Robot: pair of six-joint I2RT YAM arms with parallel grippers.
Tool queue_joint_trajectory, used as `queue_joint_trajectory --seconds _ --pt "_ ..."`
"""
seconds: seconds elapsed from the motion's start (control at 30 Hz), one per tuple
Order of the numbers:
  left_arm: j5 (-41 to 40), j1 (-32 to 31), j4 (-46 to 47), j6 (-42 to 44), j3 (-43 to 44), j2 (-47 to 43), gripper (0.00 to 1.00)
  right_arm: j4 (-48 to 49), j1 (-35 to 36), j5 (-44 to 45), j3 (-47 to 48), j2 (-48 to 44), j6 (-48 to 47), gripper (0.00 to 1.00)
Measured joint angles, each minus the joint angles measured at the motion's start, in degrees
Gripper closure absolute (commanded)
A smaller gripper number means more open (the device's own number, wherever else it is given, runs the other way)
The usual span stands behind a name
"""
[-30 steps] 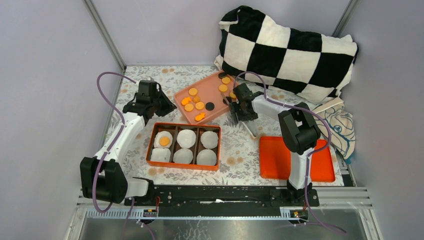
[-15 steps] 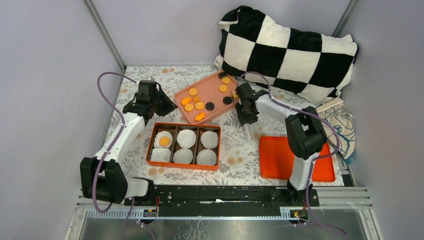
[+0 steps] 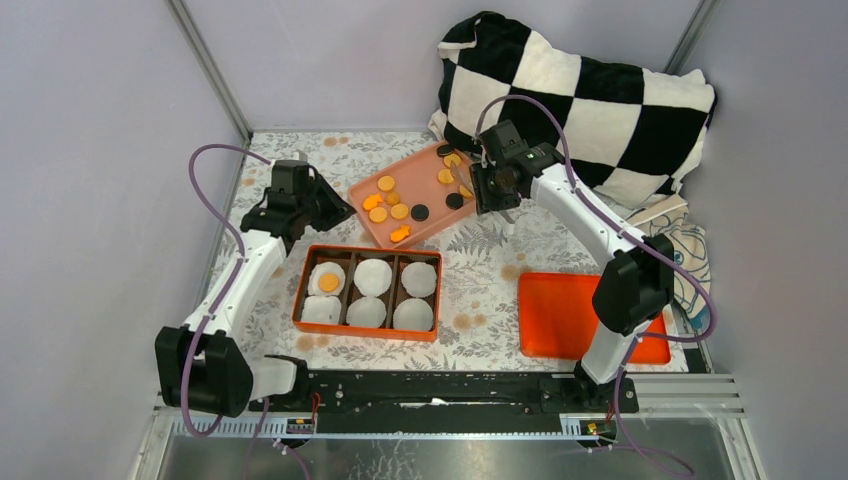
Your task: Pack the cookies
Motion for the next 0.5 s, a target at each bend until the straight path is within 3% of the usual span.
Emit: queue_joint_trajectory --seconds 0.1,0.5 --pt "0.0 0.0 0.0 0.0 0.0 -1.0 0.72 -0.9 0.0 -0.5 0.0 -0.1 -0.2 0.48" --pt "0.2 0.0 0.4 0.1 0.0 -1.4 0.72 0.0 5.7 -4.6 0.0 2.1 -1.3 0.49"
